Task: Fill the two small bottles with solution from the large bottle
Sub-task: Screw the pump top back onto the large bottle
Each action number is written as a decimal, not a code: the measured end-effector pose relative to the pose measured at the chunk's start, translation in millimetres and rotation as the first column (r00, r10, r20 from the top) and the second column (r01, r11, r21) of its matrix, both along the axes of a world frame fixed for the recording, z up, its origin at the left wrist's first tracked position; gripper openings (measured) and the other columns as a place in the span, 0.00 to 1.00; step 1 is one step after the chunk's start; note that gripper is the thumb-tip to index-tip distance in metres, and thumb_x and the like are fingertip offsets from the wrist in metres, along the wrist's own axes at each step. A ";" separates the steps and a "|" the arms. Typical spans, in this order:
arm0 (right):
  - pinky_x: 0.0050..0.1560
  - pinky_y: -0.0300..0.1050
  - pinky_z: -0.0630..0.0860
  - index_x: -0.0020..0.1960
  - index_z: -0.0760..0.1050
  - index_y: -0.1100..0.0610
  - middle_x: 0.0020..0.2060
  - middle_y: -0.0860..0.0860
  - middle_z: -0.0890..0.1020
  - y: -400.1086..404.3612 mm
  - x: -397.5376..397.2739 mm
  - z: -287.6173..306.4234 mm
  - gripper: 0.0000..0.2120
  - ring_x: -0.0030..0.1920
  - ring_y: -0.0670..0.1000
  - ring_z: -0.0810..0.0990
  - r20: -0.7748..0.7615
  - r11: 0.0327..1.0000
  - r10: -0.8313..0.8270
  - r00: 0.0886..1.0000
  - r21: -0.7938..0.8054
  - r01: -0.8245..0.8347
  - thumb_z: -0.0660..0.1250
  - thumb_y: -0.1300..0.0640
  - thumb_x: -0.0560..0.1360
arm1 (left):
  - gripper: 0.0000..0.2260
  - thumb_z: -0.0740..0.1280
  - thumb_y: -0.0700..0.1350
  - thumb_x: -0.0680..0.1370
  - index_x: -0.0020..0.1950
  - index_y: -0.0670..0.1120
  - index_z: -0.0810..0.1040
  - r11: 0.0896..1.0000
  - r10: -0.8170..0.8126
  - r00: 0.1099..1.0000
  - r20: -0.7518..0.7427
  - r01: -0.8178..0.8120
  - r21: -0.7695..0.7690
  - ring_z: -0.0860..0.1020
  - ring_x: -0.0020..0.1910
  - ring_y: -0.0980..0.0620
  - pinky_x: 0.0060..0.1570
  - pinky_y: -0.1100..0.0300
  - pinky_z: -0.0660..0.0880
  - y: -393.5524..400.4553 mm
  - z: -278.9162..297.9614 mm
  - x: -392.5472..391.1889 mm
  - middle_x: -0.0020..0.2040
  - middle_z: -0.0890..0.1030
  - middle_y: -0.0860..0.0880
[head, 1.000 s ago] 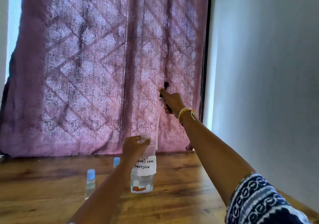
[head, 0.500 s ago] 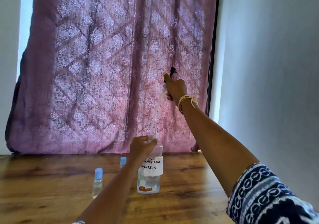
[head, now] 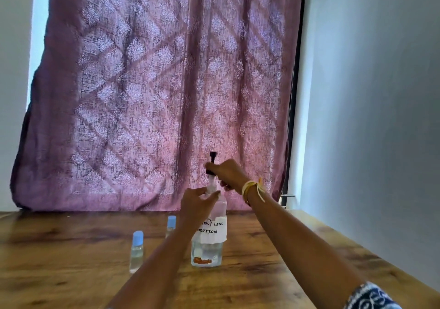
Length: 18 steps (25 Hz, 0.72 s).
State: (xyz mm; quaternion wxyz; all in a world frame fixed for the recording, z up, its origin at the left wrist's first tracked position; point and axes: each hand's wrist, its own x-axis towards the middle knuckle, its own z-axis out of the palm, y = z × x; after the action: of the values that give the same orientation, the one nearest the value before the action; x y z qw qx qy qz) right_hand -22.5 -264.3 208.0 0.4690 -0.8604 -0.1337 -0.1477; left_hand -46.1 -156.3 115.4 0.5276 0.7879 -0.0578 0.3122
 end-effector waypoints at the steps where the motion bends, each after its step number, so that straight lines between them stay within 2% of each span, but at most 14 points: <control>1: 0.23 0.37 0.69 0.32 0.77 0.60 0.20 0.50 0.73 0.2 -1.3 -11.8 0.17 0.21 0.49 0.71 0.019 0.998 0.006 1.000 -0.068 -0.005 0.71 0.48 0.71 | 0.14 0.72 0.55 0.73 0.47 0.44 0.85 1.000 -0.025 1.000 0.006 0.025 -0.008 0.78 0.31 0.55 0.32 0.64 0.67 1.7 -0.1 -3.6 0.37 0.85 0.47; 2: 0.26 0.38 0.71 0.32 0.78 0.61 0.22 0.51 0.74 -0.3 -3.0 -21.6 0.16 0.24 0.50 0.72 0.041 0.996 0.032 0.999 -0.089 -0.028 0.71 0.50 0.71 | 0.16 0.72 0.55 0.73 0.51 0.45 0.86 0.999 -0.044 0.999 0.009 0.044 -0.012 0.78 0.33 0.57 0.31 0.67 0.67 3.4 0.6 -7.9 0.40 0.85 0.47; 4: 0.35 0.44 0.73 0.34 0.79 0.62 0.28 0.57 0.77 -3.8 -10.5 -32.8 0.12 0.31 0.51 0.75 0.089 0.995 0.099 0.991 -0.015 -0.098 0.73 0.54 0.71 | 0.15 0.73 0.54 0.73 0.53 0.45 0.86 0.997 -0.070 0.997 0.017 0.070 -0.009 0.77 0.35 0.63 0.32 0.71 0.66 5.5 3.5 -17.5 0.41 0.83 0.51; 6: 0.42 0.43 0.76 0.42 0.82 0.66 0.36 0.60 0.83 -9.3 -23.1 -33.9 0.09 0.38 0.51 0.79 0.116 0.983 0.167 0.979 0.058 -0.174 0.75 0.58 0.71 | 0.13 0.73 0.52 0.73 0.52 0.45 0.86 0.995 -0.097 0.995 -0.004 0.097 -0.028 0.77 0.37 0.60 0.34 0.67 0.68 8.0 5.9 -25.6 0.42 0.83 0.50; 8: 0.49 0.42 0.78 0.52 0.82 0.66 0.43 0.55 0.84 -13.6 -37.9 -32.0 0.10 0.45 0.50 0.82 0.069 0.954 0.281 0.957 0.088 -0.286 0.72 0.63 0.72 | 0.13 0.74 0.53 0.72 0.51 0.47 0.86 0.986 -0.160 0.985 -0.059 0.156 -0.065 0.79 0.38 0.57 0.36 0.63 0.71 13.9 7.7 -37.4 0.43 0.84 0.48; 11: 0.59 0.53 0.77 0.55 0.81 0.65 0.49 0.59 0.84 -19.4 -57.1 -29.4 0.11 0.53 0.57 0.82 -0.013 0.909 0.400 0.916 0.131 -0.395 0.69 0.67 0.73 | 0.06 0.76 0.53 0.69 0.41 0.53 0.86 0.973 -0.221 0.971 -0.091 0.212 -0.096 0.81 0.37 0.52 0.39 0.59 0.75 23.0 6.5 -55.2 0.37 0.85 0.50; 13: 0.56 0.51 0.78 0.52 0.82 0.64 0.47 0.60 0.85 -21.8 -64.6 -28.1 0.10 0.50 0.56 0.83 0.030 0.921 0.380 0.925 0.076 -0.381 0.73 0.64 0.71 | 0.04 0.77 0.54 0.68 0.36 0.56 0.84 0.970 -0.227 0.972 -0.066 0.220 -0.104 0.81 0.37 0.53 0.39 0.58 0.75 25.1 4.7 -65.5 0.35 0.85 0.53; 15: 0.45 0.43 0.79 0.44 0.82 0.62 0.37 0.54 0.84 -16.4 -70.9 -29.2 0.09 0.40 0.49 0.82 0.094 0.958 0.281 0.955 0.039 -0.285 0.78 0.60 0.67 | 0.05 0.76 0.55 0.69 0.39 0.56 0.84 0.967 -0.242 0.968 -0.066 0.235 -0.104 0.82 0.39 0.53 0.40 0.59 0.76 25.3 0.9 -71.5 0.37 0.85 0.54; 16: 0.40 0.40 0.76 0.38 0.79 0.59 0.32 0.50 0.80 -11.9 -73.4 -31.2 0.11 0.34 0.46 0.79 0.121 0.973 0.226 0.967 0.024 -0.231 0.80 0.57 0.65 | 0.06 0.76 0.55 0.69 0.41 0.56 0.83 0.961 -0.263 0.962 -0.078 0.255 -0.106 0.83 0.41 0.53 0.43 0.57 0.78 25.1 -1.6 -73.8 0.39 0.85 0.54; 18: 0.36 0.43 0.70 0.34 0.71 0.55 0.27 0.48 0.72 -5.0 -75.9 -37.4 0.18 0.30 0.46 0.71 0.155 0.987 0.160 0.975 -0.025 -0.158 0.80 0.49 0.64 | 0.10 0.77 0.54 0.68 0.47 0.56 0.82 0.949 -0.309 0.947 -0.083 0.301 -0.097 0.84 0.45 0.54 0.49 0.55 0.80 24.7 -6.5 -77.6 0.45 0.86 0.54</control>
State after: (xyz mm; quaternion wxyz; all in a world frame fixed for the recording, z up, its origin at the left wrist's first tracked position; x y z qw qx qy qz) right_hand -98.4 -269.4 170.7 0.4621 -0.8356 -0.2393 -0.1760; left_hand -123.6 -131.7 108.9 0.6038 0.7613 -0.1404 0.1901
